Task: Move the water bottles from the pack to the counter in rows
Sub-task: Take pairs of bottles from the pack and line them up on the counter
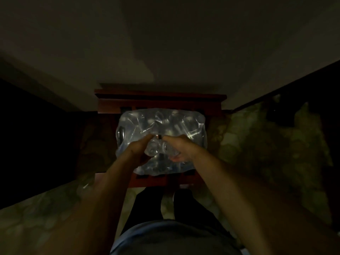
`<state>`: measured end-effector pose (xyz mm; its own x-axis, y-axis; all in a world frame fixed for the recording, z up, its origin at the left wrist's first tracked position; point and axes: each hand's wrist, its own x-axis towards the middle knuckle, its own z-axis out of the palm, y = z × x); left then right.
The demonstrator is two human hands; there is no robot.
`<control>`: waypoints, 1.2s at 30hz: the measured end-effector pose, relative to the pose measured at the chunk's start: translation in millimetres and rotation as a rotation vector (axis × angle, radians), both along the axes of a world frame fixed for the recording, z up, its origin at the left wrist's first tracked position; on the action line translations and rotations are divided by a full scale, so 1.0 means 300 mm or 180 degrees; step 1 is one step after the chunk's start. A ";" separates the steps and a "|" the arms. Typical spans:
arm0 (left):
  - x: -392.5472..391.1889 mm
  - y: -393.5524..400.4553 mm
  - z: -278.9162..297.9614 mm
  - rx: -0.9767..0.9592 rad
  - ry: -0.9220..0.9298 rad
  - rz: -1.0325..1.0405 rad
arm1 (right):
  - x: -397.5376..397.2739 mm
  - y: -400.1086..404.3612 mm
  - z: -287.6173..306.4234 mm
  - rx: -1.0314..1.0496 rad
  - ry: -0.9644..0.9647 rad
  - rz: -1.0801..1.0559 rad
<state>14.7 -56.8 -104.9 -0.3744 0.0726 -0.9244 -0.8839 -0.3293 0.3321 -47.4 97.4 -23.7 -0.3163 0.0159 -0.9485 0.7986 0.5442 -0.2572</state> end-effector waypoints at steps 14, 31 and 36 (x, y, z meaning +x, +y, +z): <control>0.230 0.034 0.408 -0.0356 0.0762 -0.0009 | 0.160 0.026 0.282 0.0397 0.0911 0.0546; 0.580 -0.087 1.116 -0.1102 0.2643 0.0681 | 0.543 -0.073 0.883 -0.2415 0.1957 -0.0838; 0.647 -0.221 1.347 -0.1962 0.3553 0.0709 | 0.580 -0.188 1.098 -0.3578 0.2056 -0.0617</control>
